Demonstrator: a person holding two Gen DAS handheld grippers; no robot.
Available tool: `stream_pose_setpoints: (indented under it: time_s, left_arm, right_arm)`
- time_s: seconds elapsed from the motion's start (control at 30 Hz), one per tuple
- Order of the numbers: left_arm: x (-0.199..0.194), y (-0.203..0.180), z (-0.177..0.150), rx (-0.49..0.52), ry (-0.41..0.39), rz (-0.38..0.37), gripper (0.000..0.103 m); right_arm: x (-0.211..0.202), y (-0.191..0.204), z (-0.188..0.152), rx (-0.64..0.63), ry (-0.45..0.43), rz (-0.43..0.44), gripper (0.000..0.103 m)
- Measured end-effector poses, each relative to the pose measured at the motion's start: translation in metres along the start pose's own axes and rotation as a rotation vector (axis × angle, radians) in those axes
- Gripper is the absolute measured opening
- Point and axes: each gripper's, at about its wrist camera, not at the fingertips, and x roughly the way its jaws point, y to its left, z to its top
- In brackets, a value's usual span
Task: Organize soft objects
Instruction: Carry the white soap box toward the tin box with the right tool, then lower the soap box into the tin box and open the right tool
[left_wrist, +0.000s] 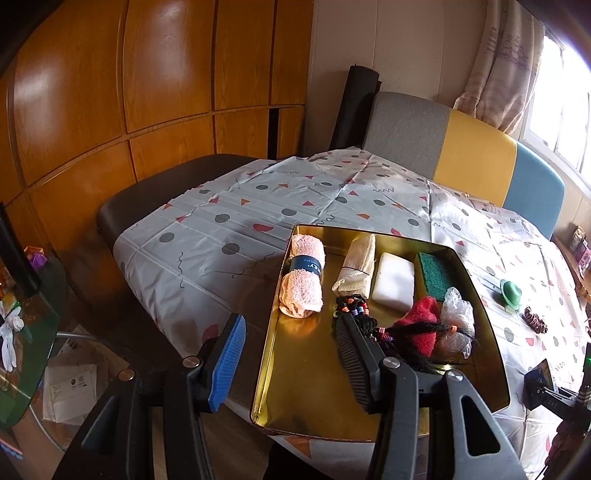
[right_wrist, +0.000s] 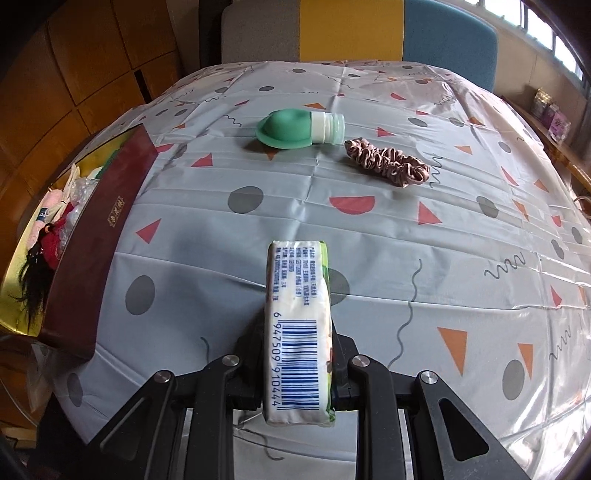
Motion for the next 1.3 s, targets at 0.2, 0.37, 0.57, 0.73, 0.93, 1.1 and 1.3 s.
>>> stream_pose_setpoints:
  time_s: [0.2,0.37,0.57,0.73,0.93,1.1,1.3]
  left_arm:
    - [0.003,0.001,-0.001,-0.007,0.006,-0.007,0.052]
    - [0.008,0.001,-0.003,-0.008,0.020,-0.011,0.052]
    - [0.013,0.005,-0.006,-0.015,0.034,-0.009,0.052]
    - [0.015,0.010,-0.008,-0.028,0.039,-0.003,0.052]
    - [0.016,0.027,-0.005,-0.068,0.032,0.027,0.052]
    - [0.018,0.048,-0.005,-0.110,0.032,0.070,0.052]
    - [0.022,0.063,-0.009,-0.129,0.048,0.098,0.052]
  right_arm:
    - [0.001,0.009,0.001,0.008,0.007,0.020,0.024]
    - [-0.011,0.015,0.010,0.019,-0.021,0.047,0.024]
    - [-0.038,0.046,0.030,-0.036,-0.088,0.113,0.024]
    - [-0.055,0.098,0.045,-0.130,-0.118,0.219,0.024]
    - [-0.054,0.184,0.055,-0.274,-0.084,0.402,0.024]
    - [-0.036,0.258,0.057,-0.382,-0.021,0.513,0.024]
    - [0.011,0.333,0.053,-0.477,0.102,0.545,0.024]
